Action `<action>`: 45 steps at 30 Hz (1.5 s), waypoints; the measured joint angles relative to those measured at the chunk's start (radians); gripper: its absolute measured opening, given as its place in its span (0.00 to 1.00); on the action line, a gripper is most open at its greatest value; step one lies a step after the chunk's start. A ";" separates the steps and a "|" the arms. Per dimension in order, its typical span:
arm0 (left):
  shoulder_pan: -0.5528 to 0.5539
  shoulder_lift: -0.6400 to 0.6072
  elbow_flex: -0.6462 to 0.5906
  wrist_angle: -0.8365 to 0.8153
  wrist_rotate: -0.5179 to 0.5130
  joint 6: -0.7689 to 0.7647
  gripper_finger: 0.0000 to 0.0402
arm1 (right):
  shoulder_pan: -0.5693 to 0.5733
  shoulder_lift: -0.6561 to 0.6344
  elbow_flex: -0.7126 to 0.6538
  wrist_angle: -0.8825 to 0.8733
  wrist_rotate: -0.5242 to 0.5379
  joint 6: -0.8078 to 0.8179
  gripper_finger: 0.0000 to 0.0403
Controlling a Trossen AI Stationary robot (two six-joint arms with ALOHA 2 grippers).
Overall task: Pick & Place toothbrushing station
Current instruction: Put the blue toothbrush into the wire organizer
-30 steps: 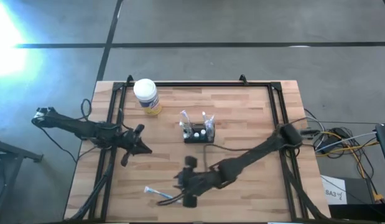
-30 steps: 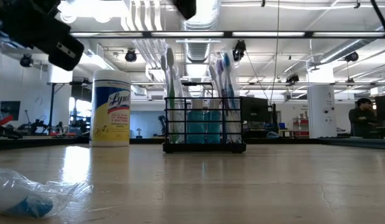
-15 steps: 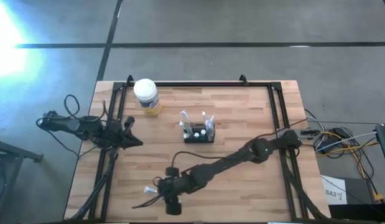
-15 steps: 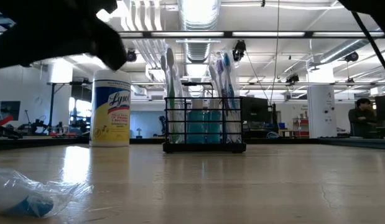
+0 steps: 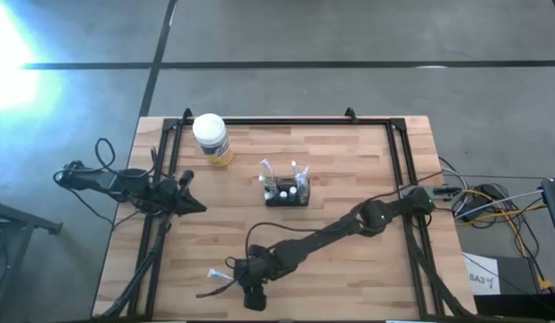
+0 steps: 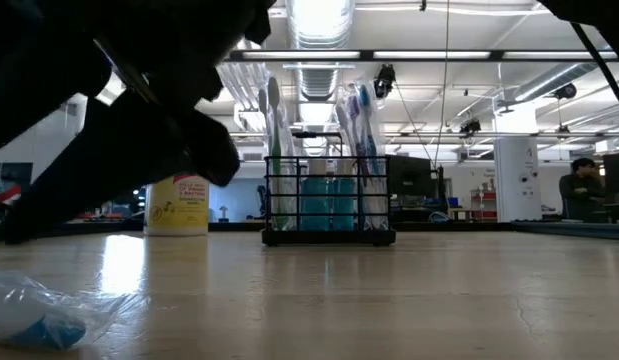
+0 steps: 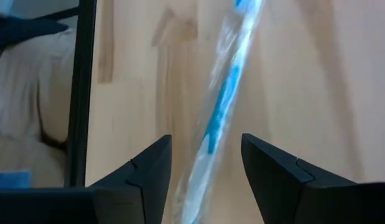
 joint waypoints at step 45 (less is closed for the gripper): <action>0.000 -0.036 0.017 0.005 0.006 0.030 0.04 | 0.016 -0.166 -0.145 -0.193 0.363 -0.138 0.05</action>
